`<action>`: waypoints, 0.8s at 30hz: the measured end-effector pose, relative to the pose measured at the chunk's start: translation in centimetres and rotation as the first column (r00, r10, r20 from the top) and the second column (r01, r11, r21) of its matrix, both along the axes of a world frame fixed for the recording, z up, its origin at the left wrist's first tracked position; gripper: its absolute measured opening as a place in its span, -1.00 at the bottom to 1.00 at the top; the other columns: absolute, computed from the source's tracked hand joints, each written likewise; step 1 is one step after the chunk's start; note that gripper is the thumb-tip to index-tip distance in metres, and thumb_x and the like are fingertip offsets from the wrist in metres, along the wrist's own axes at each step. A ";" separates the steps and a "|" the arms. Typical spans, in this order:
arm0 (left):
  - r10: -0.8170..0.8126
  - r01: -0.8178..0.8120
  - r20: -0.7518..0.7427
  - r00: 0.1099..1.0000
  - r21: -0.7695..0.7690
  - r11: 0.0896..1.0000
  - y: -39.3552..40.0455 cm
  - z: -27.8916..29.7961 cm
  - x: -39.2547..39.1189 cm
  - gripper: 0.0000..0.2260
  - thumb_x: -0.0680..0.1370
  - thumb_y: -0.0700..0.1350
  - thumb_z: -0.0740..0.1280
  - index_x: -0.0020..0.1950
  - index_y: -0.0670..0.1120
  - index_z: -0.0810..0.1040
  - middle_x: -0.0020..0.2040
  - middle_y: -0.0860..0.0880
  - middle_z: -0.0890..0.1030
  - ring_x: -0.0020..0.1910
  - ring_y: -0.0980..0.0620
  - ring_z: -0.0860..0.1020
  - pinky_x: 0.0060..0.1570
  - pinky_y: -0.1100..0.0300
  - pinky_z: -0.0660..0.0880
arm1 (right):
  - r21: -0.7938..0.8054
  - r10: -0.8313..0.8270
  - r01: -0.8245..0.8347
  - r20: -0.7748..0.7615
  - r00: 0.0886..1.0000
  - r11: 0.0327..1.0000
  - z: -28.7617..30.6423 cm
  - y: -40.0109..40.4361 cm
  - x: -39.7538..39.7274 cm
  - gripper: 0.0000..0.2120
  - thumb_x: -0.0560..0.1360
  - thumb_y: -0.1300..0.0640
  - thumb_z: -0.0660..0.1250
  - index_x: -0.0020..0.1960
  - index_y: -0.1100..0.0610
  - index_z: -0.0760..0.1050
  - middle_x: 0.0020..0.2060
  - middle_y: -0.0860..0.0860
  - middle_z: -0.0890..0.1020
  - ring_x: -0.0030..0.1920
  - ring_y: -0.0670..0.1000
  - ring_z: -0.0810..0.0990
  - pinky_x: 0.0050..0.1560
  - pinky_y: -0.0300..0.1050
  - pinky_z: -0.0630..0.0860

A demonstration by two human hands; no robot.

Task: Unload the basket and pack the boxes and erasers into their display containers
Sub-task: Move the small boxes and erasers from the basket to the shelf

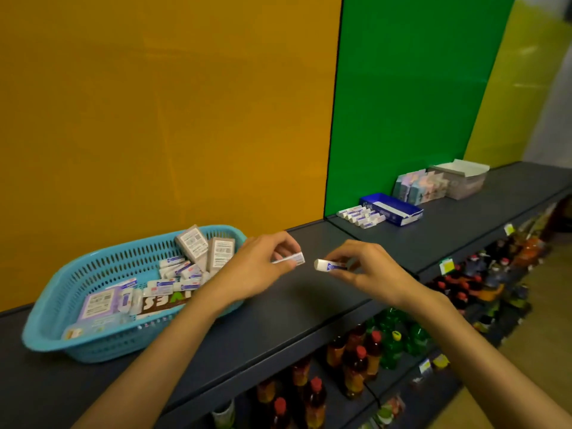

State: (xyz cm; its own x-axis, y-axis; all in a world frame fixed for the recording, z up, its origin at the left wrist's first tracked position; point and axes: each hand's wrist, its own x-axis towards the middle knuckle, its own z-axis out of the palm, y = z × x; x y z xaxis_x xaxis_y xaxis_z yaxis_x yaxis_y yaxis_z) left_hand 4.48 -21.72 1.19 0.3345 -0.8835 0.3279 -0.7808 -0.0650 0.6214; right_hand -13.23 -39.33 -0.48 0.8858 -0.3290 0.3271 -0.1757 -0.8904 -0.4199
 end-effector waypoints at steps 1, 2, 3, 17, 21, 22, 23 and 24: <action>-0.007 0.007 0.001 1.000 0.001 1.000 -1.2 -0.3 -1.2 -0.84 0.53 -0.16 0.43 0.07 0.04 0.60 -0.05 0.14 0.66 -0.06 0.21 0.60 -0.04 0.31 0.53 | 0.010 -0.009 0.009 -0.002 1.000 1.000 -0.2 -1.0 -1.4 -0.80 0.51 0.08 0.46 0.13 0.02 0.65 -0.02 -0.12 0.60 -0.03 -0.14 0.58 0.03 -0.07 0.55; -0.010 0.010 0.003 1.000 0.005 1.000 -2.4 -0.6 -2.4 -0.84 0.53 -0.16 0.44 0.07 0.04 0.60 -0.05 0.14 0.67 -0.07 0.22 0.60 -0.05 0.33 0.52 | 0.020 -0.017 0.017 -0.002 1.000 1.000 -0.5 -2.1 -2.8 -0.80 0.52 0.08 0.46 0.14 0.02 0.65 -0.02 -0.12 0.60 -0.03 -0.14 0.58 0.03 -0.08 0.55; -0.010 0.010 0.007 1.000 0.011 1.000 -3.6 -0.9 -3.6 -0.84 0.53 -0.16 0.44 0.07 0.04 0.60 -0.06 0.13 0.67 -0.07 0.22 0.60 -0.06 0.34 0.51 | 0.028 -0.024 0.024 -0.003 1.000 0.999 -0.8 -3.3 -4.2 -0.81 0.52 0.08 0.45 0.13 0.02 0.65 -0.03 -0.13 0.60 -0.04 -0.15 0.58 0.03 -0.10 0.55; 0.085 -0.088 0.059 0.995 0.047 0.995 -20.0 -4.9 -17.3 -0.88 0.58 -0.07 0.38 0.10 0.09 0.57 0.01 0.14 0.61 0.01 0.17 0.54 0.05 0.16 0.51 | 0.055 -0.022 0.023 -0.019 1.000 0.998 -5.3 -17.9 -18.8 -0.85 0.49 0.08 0.45 0.05 -0.07 0.62 -0.11 -0.18 0.59 -0.08 -0.17 0.56 -0.04 -0.13 0.52; 0.122 -0.126 0.056 0.991 0.081 0.989 -22.9 -5.8 -17.6 -0.88 0.58 -0.07 0.38 0.11 0.10 0.57 -0.01 0.15 0.61 -0.02 0.20 0.55 0.05 0.19 0.52 | 0.081 -0.007 0.006 0.007 1.000 0.997 -5.9 -21.2 -19.3 -0.83 0.48 0.11 0.45 0.05 -0.08 0.62 -0.11 -0.19 0.59 -0.07 -0.17 0.56 -0.02 -0.14 0.53; 0.131 -0.136 0.059 0.990 0.091 0.987 -23.6 -5.8 -17.4 -0.87 0.58 -0.08 0.38 0.12 0.08 0.57 -0.01 0.14 0.61 -0.02 0.19 0.56 0.05 0.20 0.52 | 0.089 -0.010 0.009 0.008 1.000 0.996 -6.1 -22.0 -19.2 -0.83 0.48 0.10 0.45 0.05 -0.09 0.61 -0.10 -0.18 0.59 -0.06 -0.16 0.57 -0.01 -0.13 0.53; 0.141 -0.146 0.062 0.988 0.099 0.984 -24.3 -5.9 -17.1 -0.87 0.58 -0.08 0.38 0.13 0.05 0.58 0.00 0.13 0.62 -0.01 0.19 0.56 0.05 0.20 0.52 | 0.092 -0.011 0.011 0.005 1.000 0.996 -6.2 -22.8 -19.0 -0.82 0.48 0.09 0.45 0.05 -0.10 0.61 -0.10 -0.18 0.59 -0.05 -0.15 0.57 0.00 -0.11 0.54; 0.150 -0.156 0.065 0.987 0.105 0.982 -25.1 -6.1 -16.7 -0.86 0.58 -0.09 0.38 0.14 0.04 0.59 0.01 0.12 0.62 0.00 0.18 0.57 0.06 0.20 0.52 | 0.094 -0.010 0.010 0.000 1.000 0.996 -6.4 -23.7 -18.8 -0.83 0.48 0.09 0.46 0.05 -0.11 0.60 -0.10 -0.18 0.59 -0.05 -0.15 0.57 0.01 -0.09 0.54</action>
State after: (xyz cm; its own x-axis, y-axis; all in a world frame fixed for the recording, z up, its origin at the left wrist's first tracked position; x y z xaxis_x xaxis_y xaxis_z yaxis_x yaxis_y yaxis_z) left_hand -12.25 -46.82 -4.91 0.4522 -0.8549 0.2542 -0.7899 -0.2516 0.5593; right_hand -32.00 -63.06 -6.89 0.8822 -0.3670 0.2949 -0.1838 -0.8451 -0.5020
